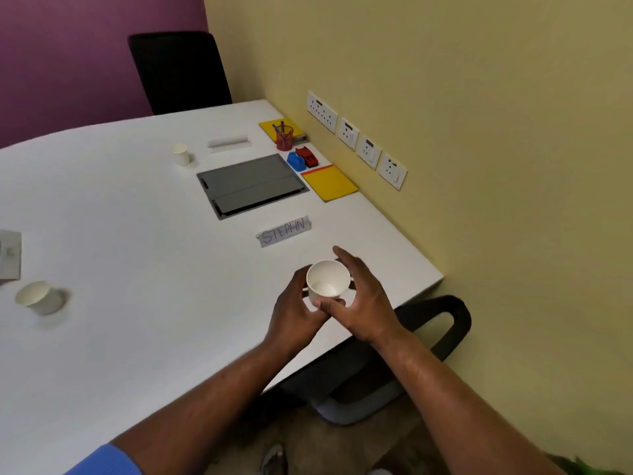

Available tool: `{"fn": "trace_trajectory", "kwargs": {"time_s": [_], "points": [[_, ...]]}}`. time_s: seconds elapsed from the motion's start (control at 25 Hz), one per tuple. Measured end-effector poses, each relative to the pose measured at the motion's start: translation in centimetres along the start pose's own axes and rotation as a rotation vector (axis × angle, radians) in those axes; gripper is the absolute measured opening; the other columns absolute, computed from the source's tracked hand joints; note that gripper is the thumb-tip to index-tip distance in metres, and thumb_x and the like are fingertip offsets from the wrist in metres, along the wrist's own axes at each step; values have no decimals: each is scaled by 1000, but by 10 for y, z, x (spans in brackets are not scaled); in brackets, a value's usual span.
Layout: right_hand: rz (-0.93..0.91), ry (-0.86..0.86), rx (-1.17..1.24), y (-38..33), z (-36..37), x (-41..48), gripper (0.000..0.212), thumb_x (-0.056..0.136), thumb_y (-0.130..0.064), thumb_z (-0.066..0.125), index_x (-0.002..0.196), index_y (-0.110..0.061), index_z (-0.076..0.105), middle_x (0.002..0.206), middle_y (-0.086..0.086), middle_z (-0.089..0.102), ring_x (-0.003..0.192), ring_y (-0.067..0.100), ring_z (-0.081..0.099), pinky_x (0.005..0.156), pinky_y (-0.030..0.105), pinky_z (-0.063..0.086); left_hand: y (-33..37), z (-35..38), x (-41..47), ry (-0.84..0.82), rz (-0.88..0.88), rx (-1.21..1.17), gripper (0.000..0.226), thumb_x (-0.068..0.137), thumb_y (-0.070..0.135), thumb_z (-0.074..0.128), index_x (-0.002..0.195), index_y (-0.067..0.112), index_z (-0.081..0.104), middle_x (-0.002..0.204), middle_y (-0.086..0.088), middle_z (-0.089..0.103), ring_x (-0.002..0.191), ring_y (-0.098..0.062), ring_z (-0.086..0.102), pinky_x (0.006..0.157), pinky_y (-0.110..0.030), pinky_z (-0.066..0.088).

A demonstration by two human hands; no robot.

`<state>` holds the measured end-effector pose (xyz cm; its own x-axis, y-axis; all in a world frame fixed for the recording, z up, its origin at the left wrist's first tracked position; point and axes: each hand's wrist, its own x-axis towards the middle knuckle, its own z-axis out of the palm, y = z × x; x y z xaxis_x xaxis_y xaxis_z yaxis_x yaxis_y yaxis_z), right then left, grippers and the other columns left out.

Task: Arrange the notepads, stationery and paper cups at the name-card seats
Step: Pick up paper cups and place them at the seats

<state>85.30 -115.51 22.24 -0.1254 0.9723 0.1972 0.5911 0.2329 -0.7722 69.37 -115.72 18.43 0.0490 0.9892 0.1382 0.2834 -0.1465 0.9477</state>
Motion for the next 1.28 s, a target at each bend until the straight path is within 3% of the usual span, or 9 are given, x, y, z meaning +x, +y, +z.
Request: {"fn": "trace_trajectory", "kwargs": {"time_s": [0.08, 0.24, 0.4, 0.6, 0.72, 1.0, 1.2, 1.28], "points": [[-27, -46, -1, 18, -10, 20, 96, 72, -63, 78, 152, -46, 29, 135, -26, 46, 123, -10, 45, 92, 1, 39, 1, 15, 16, 35, -8, 31, 69, 69, 58, 85, 124, 65, 43, 123, 36, 61, 110, 8, 61, 80, -10, 50], [-120, -180, 44, 60, -32, 59, 95, 73, -60, 79, 152, -40, 30, 135, -21, 47, 123, -5, 47, 93, 6, 40, 0, 51, 42, 107, -77, 84, 70, 71, 55, 84, 129, 59, 45, 125, 32, 62, 110, 4, 64, 86, -19, 54], [-218, -283, 78, 100, -64, 94, 91, 73, -64, 76, 150, -40, 34, 135, -21, 47, 121, -2, 49, 93, 7, 41, 12, 105, 61, 238, -138, 102, 70, 69, 57, 83, 127, 63, 44, 124, 34, 62, 109, 5, 64, 85, -18, 56], [-271, -358, 119, 137, -84, 124, 85, 75, -55, 80, 148, -36, 40, 133, -19, 49, 120, -1, 51, 93, 9, 43, 18, 147, 84, 332, -209, 131, 69, 70, 56, 82, 127, 62, 44, 123, 35, 62, 107, 6, 64, 86, -24, 58], [-267, -385, 120, 150, -82, 137, 85, 75, -55, 80, 148, -38, 39, 133, -20, 49, 120, -1, 51, 92, 9, 44, 8, 153, 95, 335, -246, 146, 69, 71, 56, 82, 130, 58, 46, 123, 34, 63, 106, 5, 65, 86, -31, 60], [-151, -377, 110, 191, -72, 164, 86, 77, -55, 80, 150, -38, 37, 133, -22, 49, 120, -3, 49, 89, 8, 44, -32, 165, 137, 244, -260, 181, 70, 73, 63, 80, 134, 56, 45, 125, 35, 62, 109, 9, 62, 88, -32, 59], [-119, -403, 107, 240, -61, 204, 83, 77, -54, 79, 148, -37, 40, 131, -19, 51, 119, -1, 52, 89, 12, 47, -63, 188, 181, 228, -320, 259, 66, 75, 68, 74, 131, 64, 40, 127, 42, 57, 112, 15, 57, 91, -27, 57], [-101, -387, 101, 267, -54, 232, 85, 76, -53, 79, 149, -36, 39, 134, -16, 51, 119, 0, 52, 89, 10, 46, -83, 196, 204, 214, -349, 321, 68, 75, 71, 71, 133, 67, 34, 131, 46, 50, 116, 14, 54, 91, -17, 51]]}}
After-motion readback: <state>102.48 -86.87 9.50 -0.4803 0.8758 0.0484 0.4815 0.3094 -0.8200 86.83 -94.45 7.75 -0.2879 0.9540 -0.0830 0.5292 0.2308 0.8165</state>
